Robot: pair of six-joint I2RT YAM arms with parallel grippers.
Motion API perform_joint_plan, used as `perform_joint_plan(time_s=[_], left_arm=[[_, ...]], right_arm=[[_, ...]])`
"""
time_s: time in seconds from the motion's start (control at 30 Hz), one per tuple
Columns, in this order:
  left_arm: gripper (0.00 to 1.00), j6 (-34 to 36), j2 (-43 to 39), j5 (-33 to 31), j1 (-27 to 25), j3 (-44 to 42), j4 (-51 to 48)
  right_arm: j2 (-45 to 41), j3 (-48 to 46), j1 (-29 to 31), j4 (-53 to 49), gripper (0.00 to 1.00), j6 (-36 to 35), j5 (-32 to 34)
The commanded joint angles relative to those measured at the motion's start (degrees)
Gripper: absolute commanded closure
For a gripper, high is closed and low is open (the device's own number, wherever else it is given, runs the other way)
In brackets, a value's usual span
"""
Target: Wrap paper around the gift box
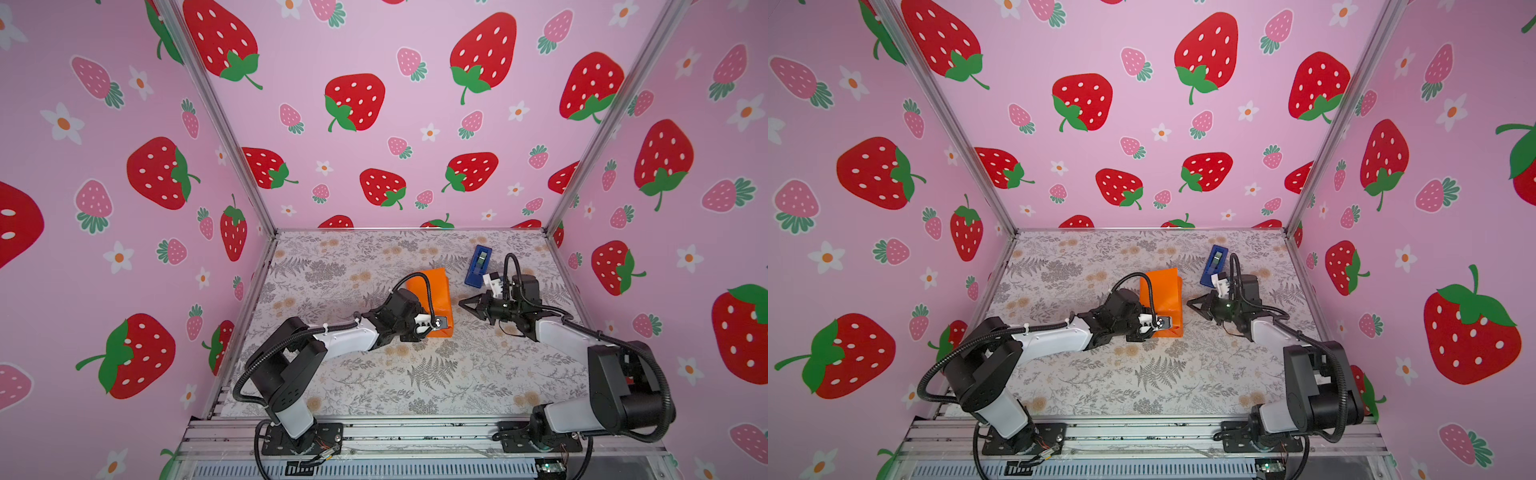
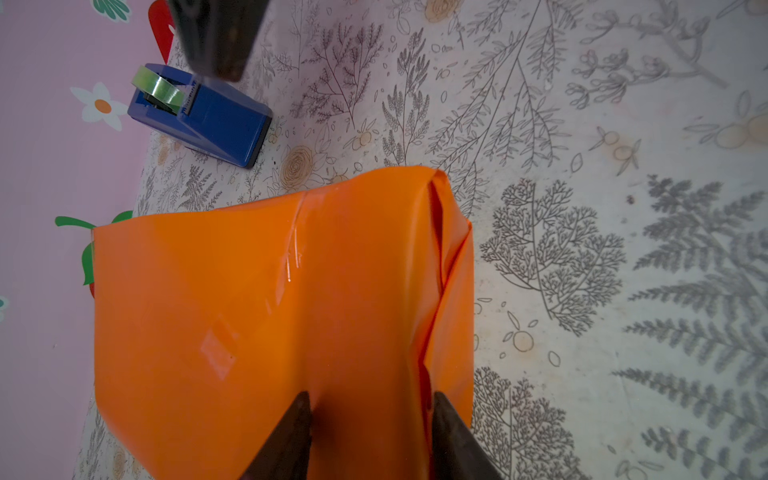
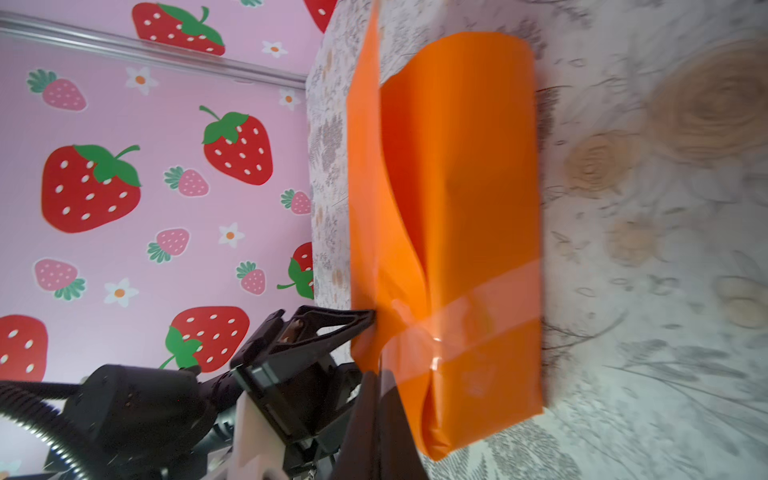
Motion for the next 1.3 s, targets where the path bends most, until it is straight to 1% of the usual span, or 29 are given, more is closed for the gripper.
perform_joint_plan(time_s=[0.0,0.2,0.3,0.4,0.53,0.73,0.83,0.9,1.03,1.13,1.2,1.27], left_arm=[[0.53,-0.2,3.5,0.7,0.2,-0.8,-9.1],[0.53,-0.5,3.6,1.4,0.3,-0.6,-9.6],[0.53,-0.5,3.3,1.5,0.3,-0.7,-9.6],[0.54,-0.4,3.3,1.5,0.2,-0.6,-9.8],[0.54,-0.5,3.4,1.7,0.3,-0.3,-9.8],[0.54,-0.6,3.5,2.2,0.3,0.0,-10.4],[0.54,-0.5,3.4,2.2,0.3,-0.2,-10.2],[0.54,-0.5,3.5,2.2,0.2,-0.1,-10.1],[0.54,-0.5,3.6,2.1,0.3,0.0,-10.2],[0.54,-0.5,3.7,2.1,0.2,0.0,-10.1],[0.54,-0.5,3.7,1.8,0.3,0.0,-10.2],[0.54,-0.3,3.7,1.8,0.3,-0.2,-10.1]], right_arm=[[-1.0,2.0,3.6,5.9,1.0,5.4,0.9],[3.9,3.9,11.5,11.1,1.0,7.0,1.6],[6.0,4.3,14.3,12.0,1.0,7.3,2.4],[6.4,3.6,16.2,13.4,1.0,8.3,3.5],[7.8,5.2,16.5,13.7,1.0,8.1,5.3],[11.3,13.6,15.6,10.0,1.0,3.2,9.4],[11.3,17.9,15.1,3.2,1.0,-3.7,14.1],[11.4,19.6,14.4,2.1,1.0,-6.1,15.7],[11.3,20.0,13.6,3.7,1.0,-6.7,14.7],[11.7,18.7,13.6,4.0,1.0,-5.9,12.5],[12.3,15.4,13.6,7.1,1.0,-2.3,9.7],[12.6,11.6,13.7,12.9,1.0,2.9,6.6]])
